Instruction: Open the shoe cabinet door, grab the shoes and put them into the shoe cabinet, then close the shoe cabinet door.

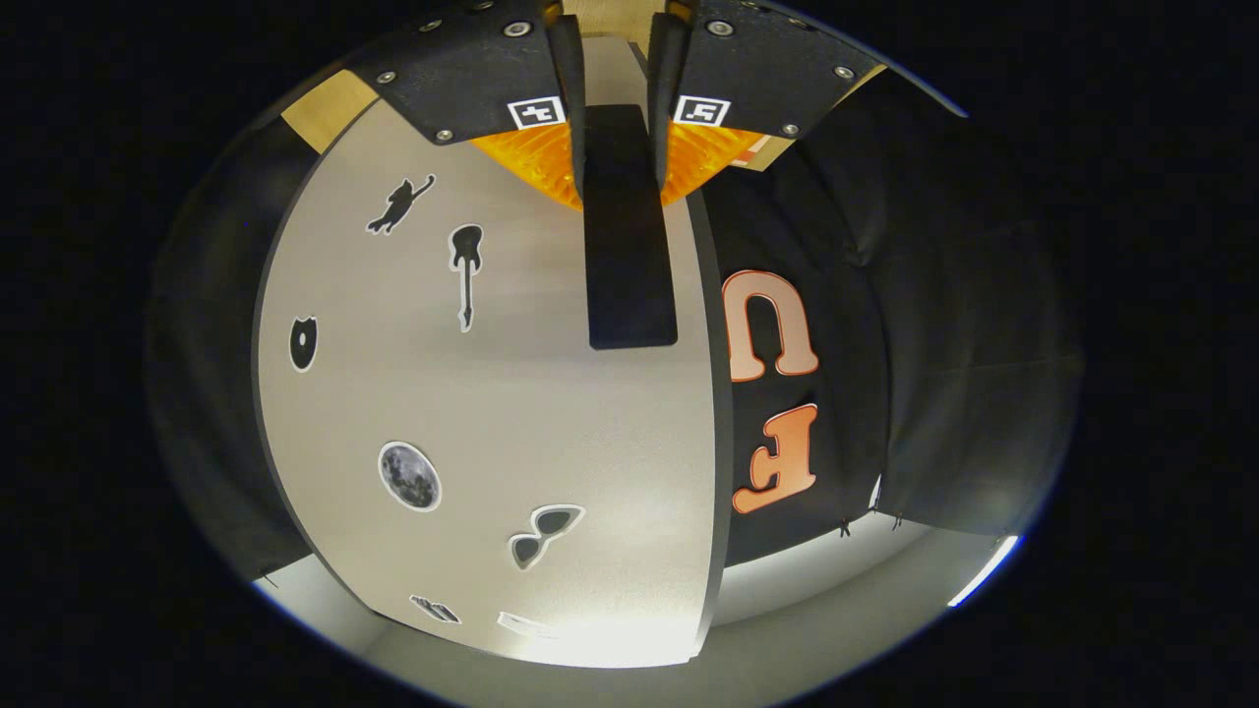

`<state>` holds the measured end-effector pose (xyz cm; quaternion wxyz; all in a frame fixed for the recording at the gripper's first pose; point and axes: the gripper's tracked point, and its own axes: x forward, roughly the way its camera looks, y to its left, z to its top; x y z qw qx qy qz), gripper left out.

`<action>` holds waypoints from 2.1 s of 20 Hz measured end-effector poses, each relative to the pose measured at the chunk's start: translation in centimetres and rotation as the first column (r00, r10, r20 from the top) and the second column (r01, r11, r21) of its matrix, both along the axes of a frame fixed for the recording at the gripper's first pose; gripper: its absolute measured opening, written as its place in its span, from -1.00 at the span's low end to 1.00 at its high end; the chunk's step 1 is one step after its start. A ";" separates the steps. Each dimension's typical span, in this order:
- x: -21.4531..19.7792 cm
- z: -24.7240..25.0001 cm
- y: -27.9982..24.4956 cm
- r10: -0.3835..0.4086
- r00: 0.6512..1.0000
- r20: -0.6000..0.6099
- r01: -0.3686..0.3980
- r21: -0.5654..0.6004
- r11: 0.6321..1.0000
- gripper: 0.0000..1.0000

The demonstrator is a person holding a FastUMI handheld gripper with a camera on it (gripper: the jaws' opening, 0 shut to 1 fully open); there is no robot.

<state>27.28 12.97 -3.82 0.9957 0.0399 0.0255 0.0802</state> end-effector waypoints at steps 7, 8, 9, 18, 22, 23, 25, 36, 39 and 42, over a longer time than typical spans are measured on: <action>-4.3 0.3 -2.4 -0.033 0.999 0.014 0.033 0.029 0.999 -0.53; -4.7 0.3 -2.7 -0.036 0.999 0.010 0.036 0.033 0.999 -0.52; -5.0 0.2 -3.1 -0.037 0.999 0.001 0.037 0.033 0.999 -0.53; -7.5 0.2 -5.7 -0.061 0.998 -0.013 0.062 0.042 0.997 -0.58; -8.4 0.0 -6.9 -0.079 0.997 -0.022 0.080 0.071 0.994 -0.59; -8.6 0.0 -7.4 -0.087 0.996 -0.020 0.088 0.072 0.994 -0.59; -9.3 0.0 -8.3 -0.106 0.994 -0.020 0.107 0.073 0.992 -0.59; -11.0 -0.3 -12.9 -0.131 0.991 -0.021 0.132 0.073 0.989 -0.60; -11.1 -0.5 -14.3 -0.155 0.988 -0.020 0.156 0.057 0.986 -0.60; -11.5 -0.5 -16.0 -0.189 0.982 -0.013 0.189 0.040 0.981 -0.61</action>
